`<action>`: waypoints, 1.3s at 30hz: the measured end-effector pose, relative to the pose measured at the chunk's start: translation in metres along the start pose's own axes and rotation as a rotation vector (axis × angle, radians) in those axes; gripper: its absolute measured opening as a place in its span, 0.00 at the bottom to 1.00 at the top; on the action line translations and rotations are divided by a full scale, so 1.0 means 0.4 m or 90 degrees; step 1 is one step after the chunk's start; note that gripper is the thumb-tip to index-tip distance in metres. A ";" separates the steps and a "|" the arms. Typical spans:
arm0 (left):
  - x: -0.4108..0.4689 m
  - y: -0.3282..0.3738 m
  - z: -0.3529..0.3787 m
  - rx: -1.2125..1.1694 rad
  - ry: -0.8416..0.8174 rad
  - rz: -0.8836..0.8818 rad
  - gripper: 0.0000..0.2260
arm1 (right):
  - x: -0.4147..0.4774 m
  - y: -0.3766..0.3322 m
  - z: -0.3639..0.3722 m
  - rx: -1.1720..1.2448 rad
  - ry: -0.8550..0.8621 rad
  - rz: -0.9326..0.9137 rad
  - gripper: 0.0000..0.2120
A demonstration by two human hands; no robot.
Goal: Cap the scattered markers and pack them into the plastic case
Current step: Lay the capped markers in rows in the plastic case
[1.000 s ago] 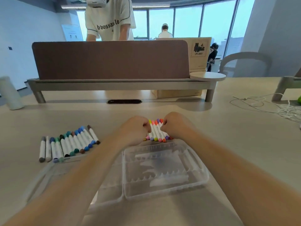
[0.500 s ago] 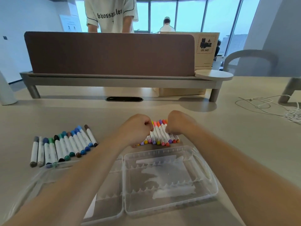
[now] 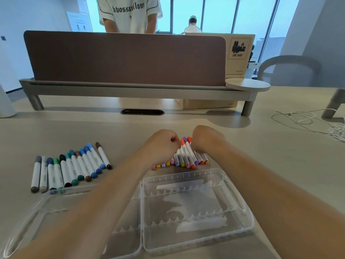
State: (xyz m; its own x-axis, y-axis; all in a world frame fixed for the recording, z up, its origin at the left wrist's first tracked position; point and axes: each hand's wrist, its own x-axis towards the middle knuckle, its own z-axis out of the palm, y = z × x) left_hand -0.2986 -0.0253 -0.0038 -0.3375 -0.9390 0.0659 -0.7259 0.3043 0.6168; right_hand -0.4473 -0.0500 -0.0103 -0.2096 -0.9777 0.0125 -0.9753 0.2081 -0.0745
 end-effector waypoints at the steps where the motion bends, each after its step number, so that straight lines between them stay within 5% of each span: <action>1: 0.004 -0.001 0.004 0.005 -0.002 -0.001 0.13 | 0.002 -0.001 0.000 -0.001 -0.005 -0.001 0.13; 17: -0.009 0.019 0.016 0.076 -0.002 -0.041 0.15 | -0.010 -0.006 -0.016 0.039 -0.015 0.017 0.12; 23: -0.069 0.049 0.042 0.119 0.001 -0.017 0.06 | -0.151 0.063 -0.106 0.161 -0.147 -0.005 0.12; 30: -0.163 0.121 0.078 0.118 -0.042 0.085 0.17 | -0.293 0.120 -0.139 0.176 -0.278 -0.007 0.13; 39: -0.237 0.143 0.110 0.115 -0.132 0.110 0.13 | -0.349 0.148 -0.092 0.159 -0.285 -0.019 0.15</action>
State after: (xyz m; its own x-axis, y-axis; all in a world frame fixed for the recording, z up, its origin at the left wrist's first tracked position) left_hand -0.3346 0.0881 -0.0090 -0.5661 -0.8242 -0.0153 -0.7360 0.4970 0.4596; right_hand -0.4782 0.0998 0.0202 -0.0777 -0.9106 -0.4060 -0.9223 0.2203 -0.3174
